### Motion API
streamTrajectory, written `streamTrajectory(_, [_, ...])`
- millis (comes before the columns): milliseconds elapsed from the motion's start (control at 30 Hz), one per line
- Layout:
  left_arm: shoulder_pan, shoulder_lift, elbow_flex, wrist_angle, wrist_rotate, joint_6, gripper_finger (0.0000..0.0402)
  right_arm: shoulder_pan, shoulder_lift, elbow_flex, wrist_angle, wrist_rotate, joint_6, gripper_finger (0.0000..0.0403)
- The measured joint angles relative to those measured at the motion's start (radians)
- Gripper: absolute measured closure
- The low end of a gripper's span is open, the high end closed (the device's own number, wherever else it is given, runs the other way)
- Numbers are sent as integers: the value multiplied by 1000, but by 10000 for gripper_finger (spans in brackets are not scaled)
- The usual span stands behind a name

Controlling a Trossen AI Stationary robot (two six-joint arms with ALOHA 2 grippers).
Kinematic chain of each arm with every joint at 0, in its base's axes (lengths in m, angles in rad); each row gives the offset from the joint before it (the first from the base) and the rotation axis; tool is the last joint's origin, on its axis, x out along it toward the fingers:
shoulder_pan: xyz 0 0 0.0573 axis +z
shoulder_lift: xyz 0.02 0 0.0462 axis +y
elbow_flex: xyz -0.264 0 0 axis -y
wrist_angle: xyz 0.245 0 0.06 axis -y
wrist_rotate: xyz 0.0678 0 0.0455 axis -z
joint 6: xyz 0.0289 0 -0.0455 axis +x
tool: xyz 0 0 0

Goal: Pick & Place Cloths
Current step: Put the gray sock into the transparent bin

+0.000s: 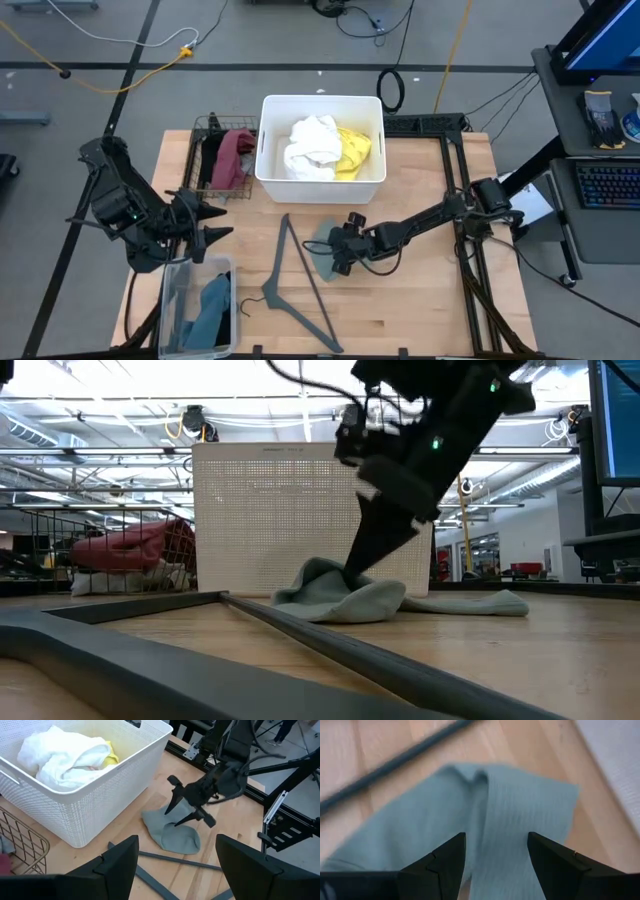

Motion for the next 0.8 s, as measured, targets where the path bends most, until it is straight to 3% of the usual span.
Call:
streamTrajectory(367, [0, 1, 0, 2, 0, -14, 133, -1, 99, 4, 5, -15, 87, 216])
streamTrajectory(500, [0, 1, 0, 2, 0, -14, 133, 2, 99, 4, 3, -25, 106, 267])
streamTrajectory(700, [0, 1, 0, 2, 0, -12, 133, 6, 77, 1, -34, -57, 97, 382])
streamTrajectory(800, [0, 1, 0, 2, 1, -11, 133, 6, 72, 1, -36, -95, 91, 391])
